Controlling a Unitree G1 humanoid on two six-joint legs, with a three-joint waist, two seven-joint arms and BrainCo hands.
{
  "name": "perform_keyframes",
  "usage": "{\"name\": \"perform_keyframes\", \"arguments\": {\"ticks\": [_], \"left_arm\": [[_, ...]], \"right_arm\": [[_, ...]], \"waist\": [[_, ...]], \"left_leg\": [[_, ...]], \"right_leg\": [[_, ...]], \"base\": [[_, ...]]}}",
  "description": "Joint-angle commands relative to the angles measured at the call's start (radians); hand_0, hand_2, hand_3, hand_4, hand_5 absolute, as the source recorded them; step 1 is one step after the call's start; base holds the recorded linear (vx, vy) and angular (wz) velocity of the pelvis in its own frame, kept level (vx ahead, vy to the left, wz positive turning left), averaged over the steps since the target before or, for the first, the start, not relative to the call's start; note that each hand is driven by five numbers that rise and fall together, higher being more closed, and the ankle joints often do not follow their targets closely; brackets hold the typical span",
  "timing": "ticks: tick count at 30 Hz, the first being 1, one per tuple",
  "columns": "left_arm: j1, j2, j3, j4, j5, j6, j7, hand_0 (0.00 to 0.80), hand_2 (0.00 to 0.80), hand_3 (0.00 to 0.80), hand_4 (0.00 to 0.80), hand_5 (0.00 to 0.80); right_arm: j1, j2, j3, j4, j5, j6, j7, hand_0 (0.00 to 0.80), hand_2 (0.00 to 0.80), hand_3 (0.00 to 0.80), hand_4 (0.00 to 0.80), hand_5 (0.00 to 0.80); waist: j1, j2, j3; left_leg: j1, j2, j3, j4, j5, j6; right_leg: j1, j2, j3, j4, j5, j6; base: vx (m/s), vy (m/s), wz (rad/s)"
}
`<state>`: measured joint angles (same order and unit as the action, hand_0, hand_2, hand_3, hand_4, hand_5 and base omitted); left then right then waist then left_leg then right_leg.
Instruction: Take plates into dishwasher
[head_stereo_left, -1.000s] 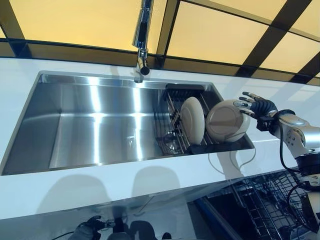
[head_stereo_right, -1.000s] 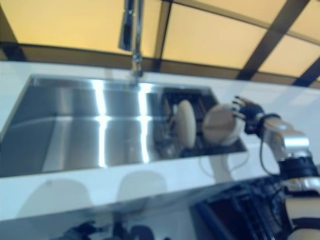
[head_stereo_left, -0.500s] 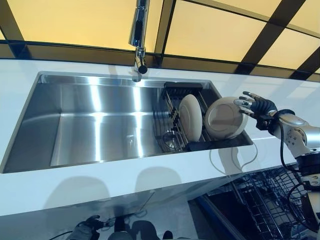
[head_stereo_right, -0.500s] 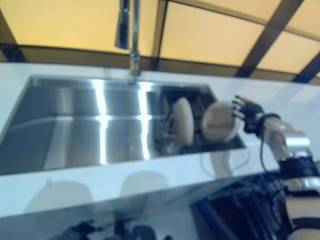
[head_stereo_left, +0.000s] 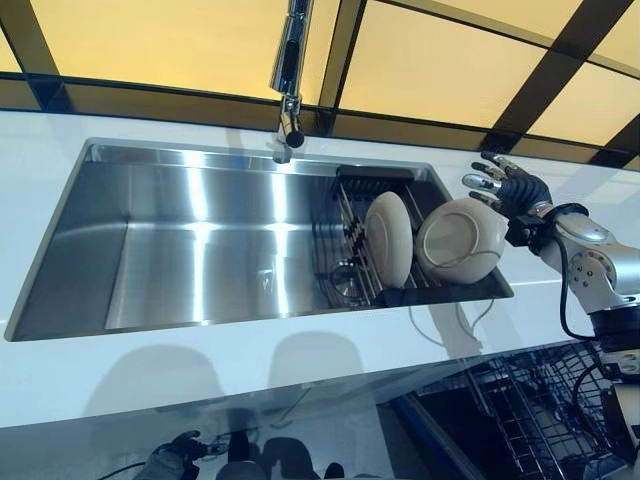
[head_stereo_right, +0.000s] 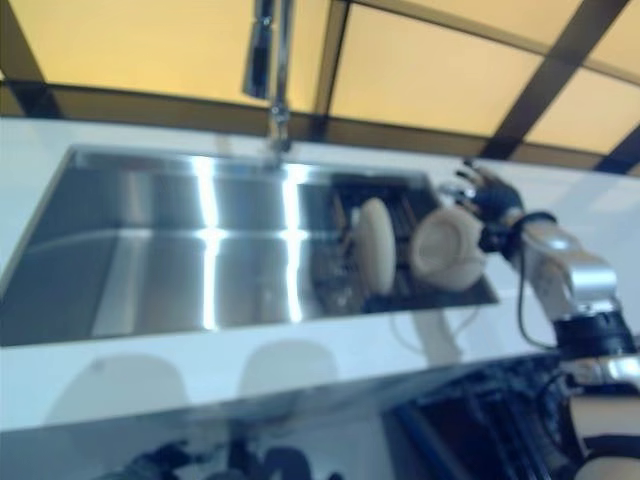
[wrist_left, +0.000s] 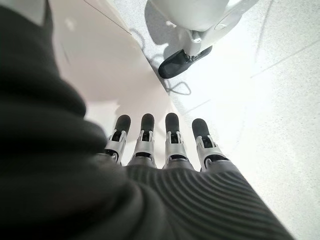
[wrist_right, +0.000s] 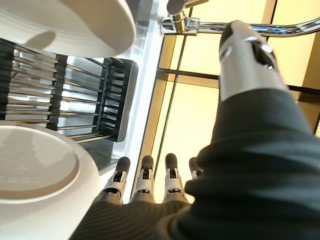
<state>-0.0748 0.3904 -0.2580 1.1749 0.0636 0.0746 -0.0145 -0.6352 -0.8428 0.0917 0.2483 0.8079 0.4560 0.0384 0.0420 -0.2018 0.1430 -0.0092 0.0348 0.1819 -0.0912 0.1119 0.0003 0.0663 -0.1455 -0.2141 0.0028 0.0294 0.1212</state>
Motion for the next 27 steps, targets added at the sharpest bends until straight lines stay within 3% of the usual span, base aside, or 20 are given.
{"name": "perform_keyframes", "arguments": {"ticks": [1,9,17,27], "left_arm": [[-0.021,-0.010,-0.049,0.017,0.026,-0.012,0.002,0.000,0.000,0.000,0.000,0.000],[-0.026,-0.011,-0.045,0.016,0.035,-0.011,-0.004,0.000,0.000,0.000,0.000,0.000],[-0.037,-0.026,-0.064,0.026,0.038,-0.016,-0.009,0.000,0.000,0.000,0.000,0.000],[-0.058,-0.048,-0.098,0.015,0.021,-0.001,-0.004,0.000,0.000,0.000,0.000,0.000]], "right_arm": [[-0.099,-0.023,0.012,-0.024,0.018,-0.048,0.032,0.000,0.000,0.000,0.000,0.000],[-0.067,0.026,0.060,-0.030,0.011,0.024,0.135,0.000,0.000,0.000,0.000,0.000],[-0.010,0.106,0.085,-0.084,0.041,0.008,0.143,0.000,0.000,0.000,0.000,0.000],[0.026,0.199,0.105,-0.082,0.011,-0.031,0.056,0.000,0.000,0.000,0.000,0.000]], "waist": [[0.021,0.025,-0.025],[0.021,0.033,-0.025],[0.024,0.045,-0.023],[0.032,0.062,-0.021]], "left_leg": [[0.059,-0.008,-0.020,0.015,-0.104,0.020],[0.066,-0.009,-0.027,0.013,-0.104,0.018],[0.067,-0.011,-0.033,0.013,-0.105,0.018],[0.068,-0.014,-0.042,0.017,-0.108,0.021]], "right_leg": [[-0.029,-0.034,-0.016,0.090,0.069,0.047],[-0.031,-0.036,-0.024,0.101,0.063,0.047],[-0.024,-0.040,-0.029,0.102,0.057,0.047],[-0.020,-0.051,-0.033,0.109,0.056,0.048]], "base": [[0.000,0.000,0.00],[0.000,0.000,0.00],[0.003,0.006,0.02],[0.000,0.001,0.04]]}}
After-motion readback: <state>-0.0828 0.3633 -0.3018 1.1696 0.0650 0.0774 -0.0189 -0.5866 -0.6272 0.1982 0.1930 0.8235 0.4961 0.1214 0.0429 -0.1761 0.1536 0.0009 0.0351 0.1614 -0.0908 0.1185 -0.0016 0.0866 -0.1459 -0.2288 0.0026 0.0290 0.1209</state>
